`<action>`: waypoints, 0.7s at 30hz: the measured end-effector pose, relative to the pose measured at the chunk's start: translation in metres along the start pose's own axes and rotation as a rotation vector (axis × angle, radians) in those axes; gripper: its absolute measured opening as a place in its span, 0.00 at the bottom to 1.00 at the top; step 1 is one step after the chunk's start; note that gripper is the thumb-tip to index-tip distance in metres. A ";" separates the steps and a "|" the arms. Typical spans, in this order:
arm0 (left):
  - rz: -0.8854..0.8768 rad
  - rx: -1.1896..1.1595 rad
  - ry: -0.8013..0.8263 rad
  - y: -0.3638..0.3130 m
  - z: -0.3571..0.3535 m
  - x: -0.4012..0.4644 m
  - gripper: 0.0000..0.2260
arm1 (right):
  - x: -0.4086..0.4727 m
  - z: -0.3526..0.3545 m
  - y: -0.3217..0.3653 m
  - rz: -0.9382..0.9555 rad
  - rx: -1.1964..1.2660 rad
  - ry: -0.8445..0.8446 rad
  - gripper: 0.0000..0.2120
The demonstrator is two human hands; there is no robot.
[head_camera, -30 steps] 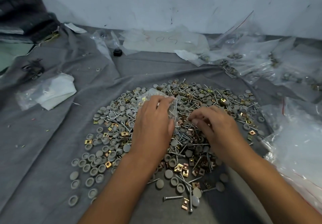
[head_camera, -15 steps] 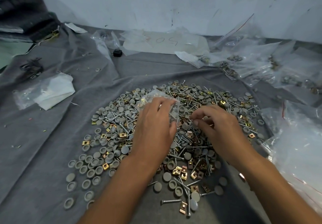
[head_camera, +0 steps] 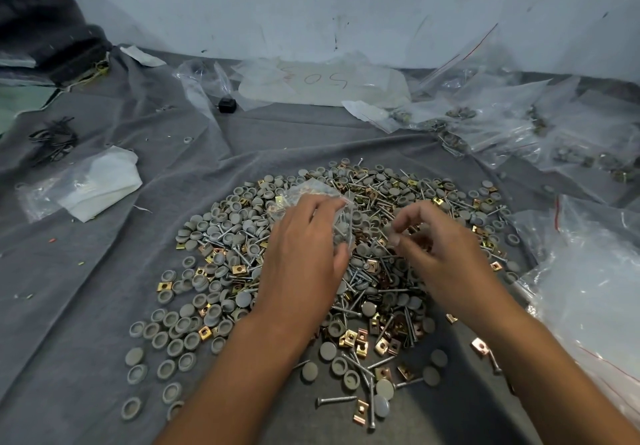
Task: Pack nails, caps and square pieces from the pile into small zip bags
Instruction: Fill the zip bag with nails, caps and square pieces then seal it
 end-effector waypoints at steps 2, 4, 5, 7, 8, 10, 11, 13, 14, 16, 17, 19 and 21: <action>-0.003 -0.005 -0.001 0.000 0.000 0.000 0.25 | -0.001 -0.001 0.004 0.005 0.024 0.009 0.08; -0.009 -0.007 0.003 -0.001 0.001 0.000 0.26 | -0.001 -0.004 0.012 0.065 0.050 -0.002 0.08; -0.011 -0.009 0.005 -0.002 0.001 0.000 0.26 | -0.001 -0.006 0.018 0.100 0.058 -0.016 0.08; -0.012 -0.012 0.005 -0.004 0.002 -0.001 0.26 | -0.001 -0.011 0.027 0.166 0.042 -0.056 0.09; -0.014 -0.015 0.005 -0.004 0.003 -0.002 0.26 | 0.000 -0.013 0.030 0.196 0.014 -0.071 0.11; -0.019 -0.024 0.005 -0.005 0.004 -0.003 0.26 | 0.001 -0.018 0.032 0.219 -0.022 -0.087 0.13; -0.019 -0.027 0.005 -0.005 0.005 -0.004 0.26 | 0.001 -0.018 0.031 0.211 -0.012 -0.104 0.13; -0.014 -0.029 0.007 -0.006 0.005 -0.004 0.26 | 0.001 -0.014 0.027 0.178 0.020 -0.147 0.10; -0.010 -0.031 0.009 -0.006 0.005 -0.004 0.26 | 0.001 -0.011 0.025 0.159 0.026 -0.157 0.09; -0.006 -0.047 0.012 -0.008 0.005 -0.003 0.25 | 0.000 -0.009 0.021 0.136 0.028 -0.148 0.08; -0.006 -0.058 0.014 -0.009 0.005 -0.004 0.25 | -0.001 -0.009 0.022 0.131 0.032 -0.151 0.08; -0.007 -0.071 0.020 -0.011 0.005 -0.005 0.25 | -0.002 -0.013 0.024 0.126 0.035 -0.177 0.08; -0.025 -0.071 0.018 -0.014 0.005 -0.006 0.24 | -0.004 -0.020 0.027 0.130 -0.022 -0.205 0.10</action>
Point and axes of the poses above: each hand's wrist, its own x-axis towards the middle knuckle, its own z-axis out of the back of the hand, y = z × x, the point moved 4 cm from there along x, towards the middle knuckle, and after that the axes turned 11 degrees about z, right-handed, at the moved point
